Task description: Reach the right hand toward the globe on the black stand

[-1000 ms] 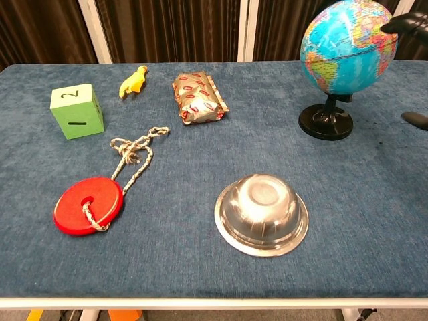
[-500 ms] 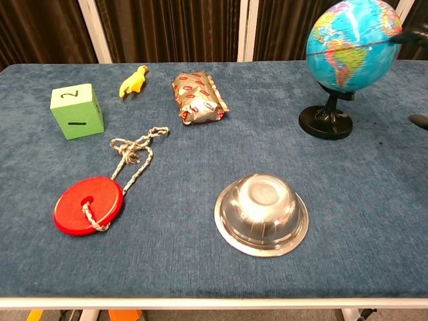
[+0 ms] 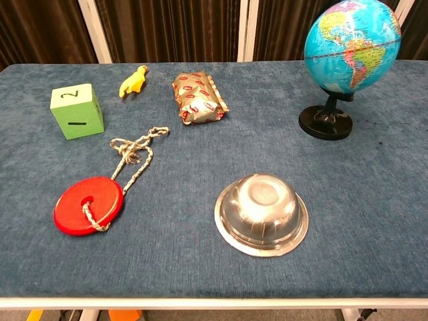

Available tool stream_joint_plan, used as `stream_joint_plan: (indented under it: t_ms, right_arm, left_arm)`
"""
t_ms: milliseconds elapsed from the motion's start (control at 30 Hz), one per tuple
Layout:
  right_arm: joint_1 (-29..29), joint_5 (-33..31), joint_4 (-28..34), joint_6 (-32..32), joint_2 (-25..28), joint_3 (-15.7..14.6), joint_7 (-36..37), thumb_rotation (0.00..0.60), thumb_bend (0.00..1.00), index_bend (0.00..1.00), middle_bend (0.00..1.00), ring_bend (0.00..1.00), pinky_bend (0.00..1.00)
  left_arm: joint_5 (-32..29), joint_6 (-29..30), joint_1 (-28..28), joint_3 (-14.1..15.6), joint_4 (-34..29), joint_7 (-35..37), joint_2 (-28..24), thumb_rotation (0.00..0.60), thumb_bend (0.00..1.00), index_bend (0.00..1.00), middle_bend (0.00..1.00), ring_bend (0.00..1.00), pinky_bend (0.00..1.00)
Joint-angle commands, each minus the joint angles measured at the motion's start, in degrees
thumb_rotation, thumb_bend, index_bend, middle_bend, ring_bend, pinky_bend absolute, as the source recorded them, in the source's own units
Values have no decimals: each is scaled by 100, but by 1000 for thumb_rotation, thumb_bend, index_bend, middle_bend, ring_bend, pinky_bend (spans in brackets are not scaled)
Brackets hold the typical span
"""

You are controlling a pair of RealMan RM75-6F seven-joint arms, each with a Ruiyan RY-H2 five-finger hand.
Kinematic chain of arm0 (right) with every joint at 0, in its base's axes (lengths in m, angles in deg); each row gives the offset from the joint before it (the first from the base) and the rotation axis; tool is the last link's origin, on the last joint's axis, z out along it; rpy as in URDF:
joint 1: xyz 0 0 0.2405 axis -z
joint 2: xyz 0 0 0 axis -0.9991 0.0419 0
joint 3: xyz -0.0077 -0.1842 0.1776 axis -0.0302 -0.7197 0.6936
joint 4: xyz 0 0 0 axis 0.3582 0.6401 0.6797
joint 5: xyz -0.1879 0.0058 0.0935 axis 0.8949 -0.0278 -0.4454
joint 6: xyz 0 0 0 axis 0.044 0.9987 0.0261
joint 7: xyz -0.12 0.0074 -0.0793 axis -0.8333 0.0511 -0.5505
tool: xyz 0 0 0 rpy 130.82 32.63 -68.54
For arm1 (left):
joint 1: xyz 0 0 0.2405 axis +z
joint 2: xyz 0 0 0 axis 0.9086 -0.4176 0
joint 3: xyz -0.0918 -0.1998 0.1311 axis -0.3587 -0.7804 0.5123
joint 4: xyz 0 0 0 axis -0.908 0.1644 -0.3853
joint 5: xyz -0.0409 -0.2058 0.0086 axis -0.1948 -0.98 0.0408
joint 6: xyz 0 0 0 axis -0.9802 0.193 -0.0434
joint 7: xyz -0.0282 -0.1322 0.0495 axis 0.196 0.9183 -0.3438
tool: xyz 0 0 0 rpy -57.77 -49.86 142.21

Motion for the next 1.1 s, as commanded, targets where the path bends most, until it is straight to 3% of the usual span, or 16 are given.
stream_joint_plan:
  t_ms: [33, 133, 300, 667, 833, 1033, 1100]
  right_arm:
    - [-90, 1775, -452, -322, -31, -424, 605, 600, 234, 0, 0, 0, 0]
    - [-156, 2469, -736, -532, -120, -607, 757, 600, 237, 0, 0, 0, 0]
    - [-260, 2988, -887, -573, -231, -769, 803, 600, 237, 0, 0, 0, 0]
    - [-432, 2749, -802, -93, -236, -688, 685, 600, 236, 0, 0, 0, 0]
    - [-266, 2013, -620, 4, -210, -492, 436, 600, 228, 0, 0, 0, 0]
    - [-43, 68, -160, 46, -264, 203, -131, 600, 212, 0, 0, 0, 0]
    - [-36, -132, -126, 28, -226, 269, -230, 600, 212, 0, 0, 0, 0]
  left_arm:
    - [-7, -1, 3, 0, 10, 7, 6, 600, 0, 146, 89, 24, 50]
    - [-12, 9, 9, -3, 28, 32, 8, 600, 0, 146, 89, 24, 50]
    - [-14, 20, 22, 4, 59, 73, 9, 600, 0, 146, 89, 24, 50]
    - [-12, 18, 29, 12, 97, 109, 21, 600, 0, 146, 89, 24, 50]
    - [0, 27, 32, 17, 103, 117, 24, 600, 0, 146, 89, 24, 50]
    - [10, 37, 36, 21, 74, 79, 13, 600, 0, 146, 89, 24, 50]
    - [5, 29, 35, 21, 66, 66, 11, 600, 0, 146, 89, 24, 50]
